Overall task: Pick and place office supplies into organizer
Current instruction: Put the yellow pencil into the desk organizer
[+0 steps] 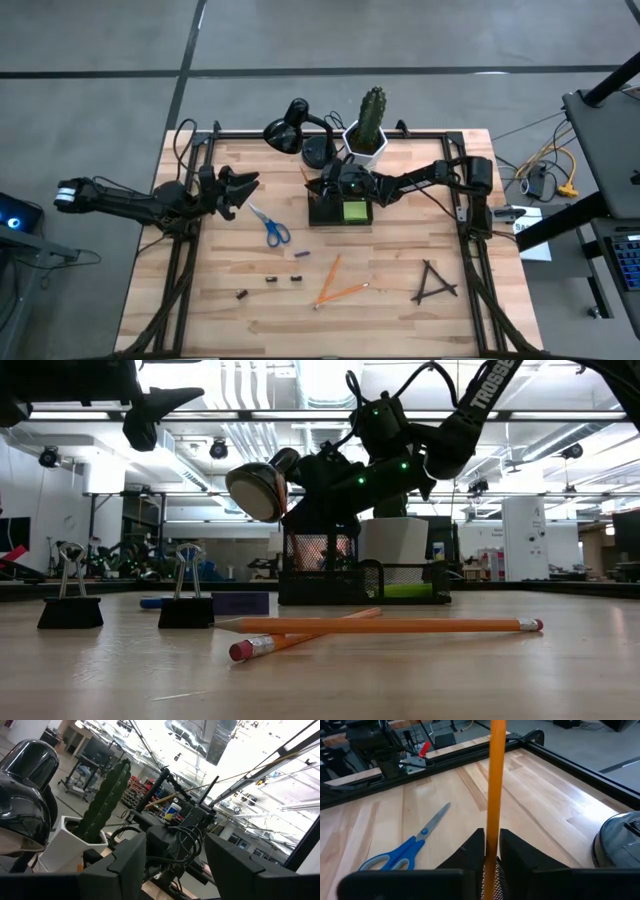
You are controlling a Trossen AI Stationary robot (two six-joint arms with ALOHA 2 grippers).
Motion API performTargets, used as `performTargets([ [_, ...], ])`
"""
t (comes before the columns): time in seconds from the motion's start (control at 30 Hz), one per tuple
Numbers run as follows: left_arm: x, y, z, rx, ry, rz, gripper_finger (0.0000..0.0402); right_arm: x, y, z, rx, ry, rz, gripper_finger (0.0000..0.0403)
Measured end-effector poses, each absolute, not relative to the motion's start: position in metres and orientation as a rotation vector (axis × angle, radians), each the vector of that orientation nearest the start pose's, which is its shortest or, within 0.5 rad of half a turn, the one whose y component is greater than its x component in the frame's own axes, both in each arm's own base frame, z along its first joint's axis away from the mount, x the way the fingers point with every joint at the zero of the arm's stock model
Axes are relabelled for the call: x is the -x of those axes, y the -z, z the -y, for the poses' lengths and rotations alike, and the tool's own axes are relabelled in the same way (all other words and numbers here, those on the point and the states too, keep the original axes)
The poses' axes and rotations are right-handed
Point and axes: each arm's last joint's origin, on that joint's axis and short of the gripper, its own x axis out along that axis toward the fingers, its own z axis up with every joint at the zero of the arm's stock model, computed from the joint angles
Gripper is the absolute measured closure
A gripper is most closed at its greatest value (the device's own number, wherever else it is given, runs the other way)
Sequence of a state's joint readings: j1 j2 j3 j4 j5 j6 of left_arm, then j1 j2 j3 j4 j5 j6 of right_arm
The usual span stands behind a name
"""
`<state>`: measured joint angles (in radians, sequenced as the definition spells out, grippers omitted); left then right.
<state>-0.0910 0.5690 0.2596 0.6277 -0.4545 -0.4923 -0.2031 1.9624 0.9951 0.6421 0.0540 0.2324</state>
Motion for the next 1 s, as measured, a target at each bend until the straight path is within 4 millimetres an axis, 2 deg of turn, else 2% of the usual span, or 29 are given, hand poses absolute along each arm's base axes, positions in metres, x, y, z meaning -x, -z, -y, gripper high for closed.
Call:
performTargets([
  [0.2,-0.139,-0.258,0.0,0.569,-0.278,0.392,0.0214,-0.392,-0.149,0.082,-0.253,0.291,-0.301,0.0323],
  [0.43,-0.139,-0.258,0.0,0.569,-0.278,0.392,0.0214,-0.391,-0.153,0.082,-0.259,0.29,-0.298,0.0313],
  [0.63,-0.139,-0.258,0.0,0.569,-0.278,0.392,0.0214,-0.386,-0.174,0.081,-0.251,0.287,-0.275,0.0313],
  [0.8,-0.139,-0.258,0.0,0.568,-0.278,0.392,0.0214,-0.378,-0.185,0.079,-0.256,0.291,-0.33,0.0307],
  [1.0,-0.139,-0.258,0.0,0.568,-0.278,0.391,0.0214,-0.366,-0.207,0.062,-0.255,0.253,-0.383,0.0299],
])
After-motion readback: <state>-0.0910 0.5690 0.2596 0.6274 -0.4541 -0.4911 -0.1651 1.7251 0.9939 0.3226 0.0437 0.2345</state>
